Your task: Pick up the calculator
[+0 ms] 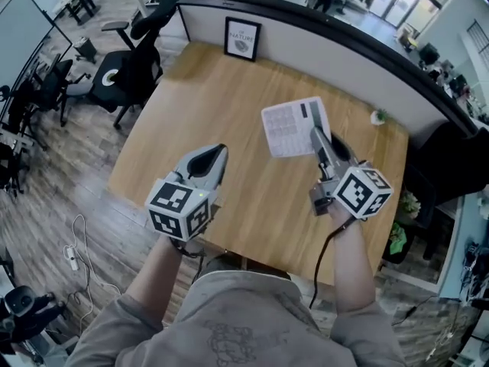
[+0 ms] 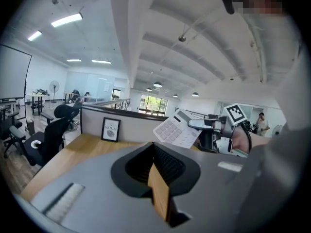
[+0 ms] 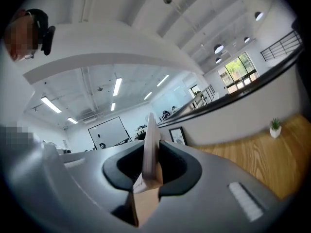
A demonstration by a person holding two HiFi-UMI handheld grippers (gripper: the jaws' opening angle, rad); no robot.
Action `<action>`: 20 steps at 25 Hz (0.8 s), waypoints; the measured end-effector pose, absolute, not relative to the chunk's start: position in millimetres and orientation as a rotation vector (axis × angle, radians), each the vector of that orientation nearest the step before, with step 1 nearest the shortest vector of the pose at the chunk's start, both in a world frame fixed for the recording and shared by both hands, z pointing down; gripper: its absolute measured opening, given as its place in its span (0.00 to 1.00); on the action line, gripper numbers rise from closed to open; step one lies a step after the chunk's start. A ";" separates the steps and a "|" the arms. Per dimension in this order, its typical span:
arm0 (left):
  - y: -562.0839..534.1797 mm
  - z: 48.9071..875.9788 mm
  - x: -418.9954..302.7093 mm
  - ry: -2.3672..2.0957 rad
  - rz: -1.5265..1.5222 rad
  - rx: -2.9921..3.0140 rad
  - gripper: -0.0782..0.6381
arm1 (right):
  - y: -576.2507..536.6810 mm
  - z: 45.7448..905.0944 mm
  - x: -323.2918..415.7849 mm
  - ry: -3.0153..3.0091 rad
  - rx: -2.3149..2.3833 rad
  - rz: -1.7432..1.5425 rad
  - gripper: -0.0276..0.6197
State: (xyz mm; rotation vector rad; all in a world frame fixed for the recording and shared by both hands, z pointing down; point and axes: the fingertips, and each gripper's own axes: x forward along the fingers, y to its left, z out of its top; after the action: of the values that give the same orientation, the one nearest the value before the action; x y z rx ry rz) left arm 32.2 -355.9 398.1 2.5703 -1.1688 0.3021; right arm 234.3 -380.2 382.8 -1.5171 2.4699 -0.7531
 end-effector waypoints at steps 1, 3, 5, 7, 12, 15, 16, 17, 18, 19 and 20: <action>-356.8 382.6 32.0 -1.177 0.280 2.600 0.11 | -374.6 362.9 235.7 2.463 -1.518 -0.694 0.16; -357.1 352.3 30.8 -1.200 0.242 2.659 0.11 | -360.8 326.3 237.7 2.447 -1.493 -0.591 0.16; -354.9 325.1 29.8 -1.218 0.207 2.715 0.11 | -345.2 297.0 238.5 2.430 -1.449 -0.523 0.16; -349.1 302.2 31.6 -1.207 0.174 2.769 0.11 | -328.0 275.4 239.9 2.411 -1.429 -0.471 0.16; -329.2 268.7 37.8 -1.163 0.155 2.879 0.11 | -279.9 244.7 237.1 2.372 -1.468 -0.350 0.16; -317.1 263.7 40.6 -1.158 0.173 2.911 0.11 | -254.0 244.3 232.6 2.386 -1.508 -0.314 0.16; -312.2 264.9 42.9 -1.140 0.181 2.922 0.11 | -245.8 246.9 231.0 2.400 -1.528 -0.301 0.16; -306.9 268.0 45.7 -1.111 0.188 2.928 0.11 | -237.8 251.1 229.3 2.416 -1.547 -0.295 0.16; -301.3 272.6 48.3 -1.079 0.195 2.930 0.11 | -230.3 257.0 227.9 2.429 -1.560 -0.301 0.16; -296.2 278.2 50.4 -1.055 0.208 2.930 0.11 | -223.6 264.0 226.7 2.439 -1.567 -0.321 0.16; -291.9 284.1 51.9 -1.038 0.228 2.930 0.11 | -218.3 271.6 226.0 2.447 -1.571 -0.350 0.16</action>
State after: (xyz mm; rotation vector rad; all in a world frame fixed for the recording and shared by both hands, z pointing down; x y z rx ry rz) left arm 51.9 -291.9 284.1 2.9301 -1.0382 0.2284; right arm 226.0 -218.3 271.6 -1.5706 2.4470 -0.3500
